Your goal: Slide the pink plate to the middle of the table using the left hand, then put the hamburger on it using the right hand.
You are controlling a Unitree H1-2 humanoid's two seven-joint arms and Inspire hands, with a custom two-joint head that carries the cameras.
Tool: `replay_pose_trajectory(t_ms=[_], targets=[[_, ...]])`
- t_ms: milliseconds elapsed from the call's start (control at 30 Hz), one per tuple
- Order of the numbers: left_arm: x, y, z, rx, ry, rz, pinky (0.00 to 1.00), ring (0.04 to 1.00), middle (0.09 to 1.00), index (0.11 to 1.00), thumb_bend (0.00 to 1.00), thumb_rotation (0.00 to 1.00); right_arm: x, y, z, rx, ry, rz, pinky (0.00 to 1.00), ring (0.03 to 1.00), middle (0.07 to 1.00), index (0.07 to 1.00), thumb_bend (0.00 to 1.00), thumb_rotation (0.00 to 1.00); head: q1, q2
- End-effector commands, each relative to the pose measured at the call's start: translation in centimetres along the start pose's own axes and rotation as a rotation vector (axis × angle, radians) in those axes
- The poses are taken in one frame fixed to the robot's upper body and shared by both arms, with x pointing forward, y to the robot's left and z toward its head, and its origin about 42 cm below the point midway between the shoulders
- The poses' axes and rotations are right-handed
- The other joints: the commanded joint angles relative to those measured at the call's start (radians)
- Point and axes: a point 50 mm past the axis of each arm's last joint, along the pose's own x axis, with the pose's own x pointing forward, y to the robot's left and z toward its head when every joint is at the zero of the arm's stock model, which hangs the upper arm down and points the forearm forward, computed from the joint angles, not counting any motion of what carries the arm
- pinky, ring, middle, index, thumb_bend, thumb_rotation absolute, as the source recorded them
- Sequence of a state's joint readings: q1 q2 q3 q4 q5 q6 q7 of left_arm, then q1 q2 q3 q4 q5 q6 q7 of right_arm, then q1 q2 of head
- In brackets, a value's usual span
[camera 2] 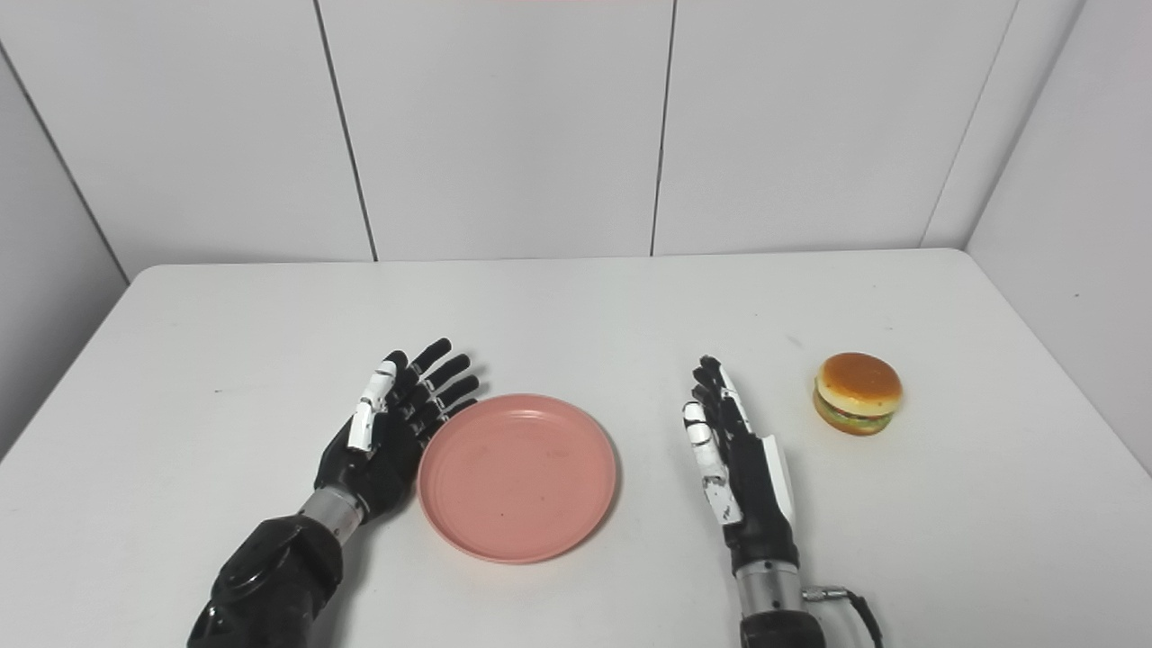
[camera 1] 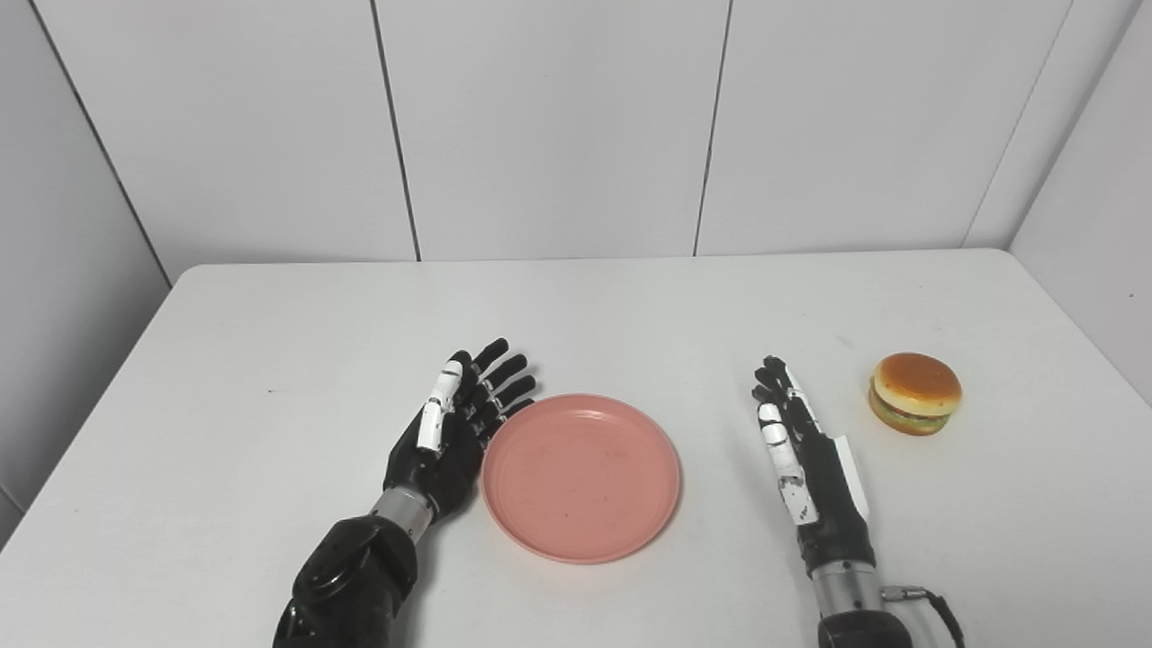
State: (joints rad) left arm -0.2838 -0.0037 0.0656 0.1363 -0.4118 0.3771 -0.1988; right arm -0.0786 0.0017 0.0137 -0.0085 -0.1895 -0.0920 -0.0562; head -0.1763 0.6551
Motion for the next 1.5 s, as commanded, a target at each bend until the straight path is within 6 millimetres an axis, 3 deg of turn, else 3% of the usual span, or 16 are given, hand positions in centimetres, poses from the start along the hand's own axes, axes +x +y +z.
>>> replay_pose_trajectory(t_ms=[0,200,467,633,767,800,933,967,1100,1200,1467], targets=[[-0.1,0.8,-0.7,0.005,0.039,0.028,0.88,0.887,0.898,0.897,0.33,1.00,1.4,-0.7,2.2,-0.024,-0.077,-0.014,0.87,0.891,0.909,0.920,0.37,1.00,-0.002,-0.001],[0.0,1.0,-0.6,0.014,0.026,0.030,0.87,0.878,0.891,0.887,0.33,1.00,2.4,-2.4,4.4,-0.109,-0.142,-0.030,0.85,0.880,0.896,0.910,0.47,1.00,-0.053,-0.022],[0.1,1.7,-0.6,-0.021,0.014,0.031,0.90,0.893,0.910,0.905,0.33,1.00,3.8,-4.7,7.1,-0.244,-0.221,-0.045,0.81,0.865,0.881,0.899,0.48,1.00,-0.112,-0.045],[0.0,2.4,-0.7,-0.017,0.015,0.025,0.91,0.908,0.918,0.914,0.33,1.00,5.4,-7.0,10.0,-0.396,-0.304,-0.084,0.84,0.863,0.871,0.888,0.50,0.97,-0.163,-0.066],[0.0,2.6,-0.8,-0.026,0.013,0.022,0.91,0.910,0.918,0.913,0.32,1.00,6.0,-7.9,11.0,-0.447,-0.331,-0.095,0.82,0.859,0.869,0.889,0.50,0.96,-0.188,-0.077],[0.0,2.7,-0.8,-0.033,0.011,0.021,0.92,0.920,0.928,0.923,0.32,1.00,6.3,-8.3,11.4,-0.461,-0.341,-0.100,0.73,0.844,0.869,0.896,0.54,0.92,-0.193,-0.078],[0.0,2.9,-0.8,-0.051,0.005,0.015,0.94,0.932,0.941,0.935,0.32,1.00,7.1,-9.6,12.3,-0.531,-0.374,-0.122,0.58,0.814,0.881,0.902,0.59,0.89,-0.207,-0.083],[0.0,3.0,-0.8,-0.053,0.003,0.013,0.94,0.931,0.940,0.935,0.32,1.00,7.4,-10.1,12.8,-0.578,-0.377,-0.131,0.68,0.835,0.887,0.904,0.61,0.89,-0.218,-0.087],[0.0,3.6,-0.7,-0.053,-0.003,0.005,0.94,0.929,0.939,0.936,0.32,1.00,8.2,-11.8,14.1,-0.726,-0.358,-0.186,0.81,0.867,0.894,0.907,0.67,0.90,-0.231,-0.092],[0.0,3.9,-0.6,-0.055,-0.007,-0.010,0.95,0.935,0.945,0.941,0.32,1.00,8.5,-12.9,14.8,-0.778,-0.320,-0.218,0.78,0.869,0.911,0.918,0.72,0.78,-0.239,-0.092],[0.0,4.2,-0.6,-0.069,-0.008,-0.010,0.96,0.941,0.947,0.938,0.33,1.00,9.1,-15.4,15.0,-0.905,-0.205,-0.267,0.75,0.878,0.933,0.941,0.84,0.64,-0.255,-0.092]])
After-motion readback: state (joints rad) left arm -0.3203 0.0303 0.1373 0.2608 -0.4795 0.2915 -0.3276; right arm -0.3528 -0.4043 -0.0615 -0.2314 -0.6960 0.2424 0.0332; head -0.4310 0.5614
